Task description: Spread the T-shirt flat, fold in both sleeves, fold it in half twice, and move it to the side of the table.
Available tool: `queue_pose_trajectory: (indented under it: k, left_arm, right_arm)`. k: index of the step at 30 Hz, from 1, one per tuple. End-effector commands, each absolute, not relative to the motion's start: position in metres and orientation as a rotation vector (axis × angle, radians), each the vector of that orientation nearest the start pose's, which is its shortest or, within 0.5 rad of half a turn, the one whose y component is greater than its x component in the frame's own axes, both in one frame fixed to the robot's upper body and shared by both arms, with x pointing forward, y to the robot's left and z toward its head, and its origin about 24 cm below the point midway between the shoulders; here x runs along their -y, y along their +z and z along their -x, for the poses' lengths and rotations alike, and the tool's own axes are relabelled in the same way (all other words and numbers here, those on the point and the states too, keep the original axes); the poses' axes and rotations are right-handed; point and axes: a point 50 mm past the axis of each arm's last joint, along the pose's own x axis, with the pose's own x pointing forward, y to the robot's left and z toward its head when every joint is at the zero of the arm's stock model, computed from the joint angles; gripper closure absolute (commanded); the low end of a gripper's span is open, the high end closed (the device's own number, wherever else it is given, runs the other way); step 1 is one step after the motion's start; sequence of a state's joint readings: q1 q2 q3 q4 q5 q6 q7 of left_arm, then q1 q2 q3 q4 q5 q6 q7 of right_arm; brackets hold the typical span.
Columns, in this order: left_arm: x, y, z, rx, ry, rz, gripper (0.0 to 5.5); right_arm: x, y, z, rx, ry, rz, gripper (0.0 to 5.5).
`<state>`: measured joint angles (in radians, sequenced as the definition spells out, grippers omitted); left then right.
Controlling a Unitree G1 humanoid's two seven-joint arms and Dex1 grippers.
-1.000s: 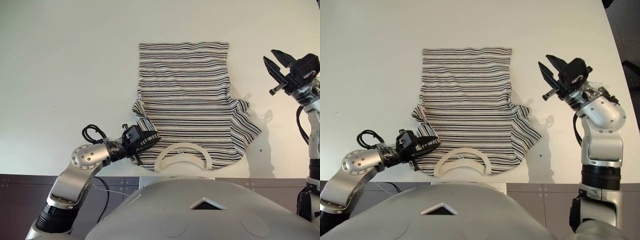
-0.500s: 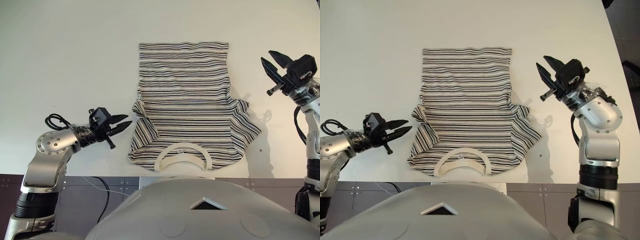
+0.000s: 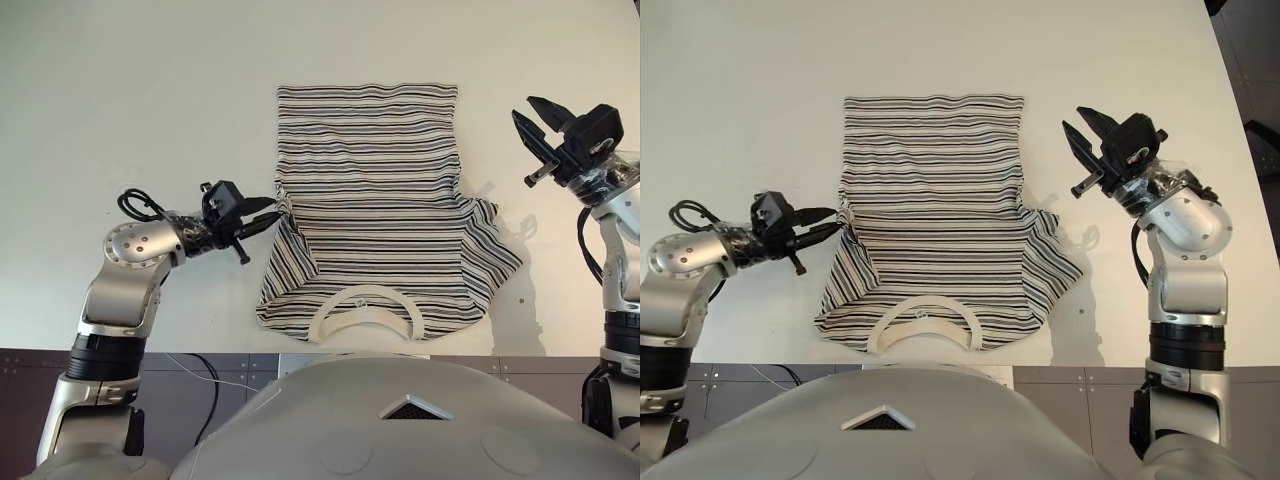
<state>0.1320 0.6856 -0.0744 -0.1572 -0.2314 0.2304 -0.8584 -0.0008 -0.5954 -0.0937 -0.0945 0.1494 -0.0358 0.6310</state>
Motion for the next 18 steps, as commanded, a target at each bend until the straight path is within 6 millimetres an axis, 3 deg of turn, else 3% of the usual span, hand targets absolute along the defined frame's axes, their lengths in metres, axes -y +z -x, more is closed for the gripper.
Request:
queue_pose_trajectory:
  k: [1, 8, 11, 15, 18]
  left_arm:
    - [-0.209, 0.047, -0.214, -0.396, -0.918, -0.353, 4.42]
    - [-0.194, 0.005, -0.205, -0.485, -0.912, -0.449, 4.42]
    - [-0.195, -0.004, -0.200, -0.501, -0.911, -0.517, 4.42]
    - [-0.203, 0.003, -0.197, -0.476, -0.875, -0.528, 4.42]
    - [-0.213, 0.019, -0.178, -0.457, -0.799, -0.496, 4.42]
  right_arm:
    - [0.232, 0.096, -0.245, 0.009, 0.581, 0.488, 4.47]
    - [0.230, 0.094, -0.248, 0.010, 0.597, 0.488, 4.47]
    - [0.234, 0.095, -0.247, 0.004, 0.596, 0.495, 4.47]
    - [0.246, 0.095, -0.233, -0.044, 0.591, 0.476, 4.47]
    - [0.255, 0.086, -0.196, -0.171, 0.582, 0.312, 4.47]
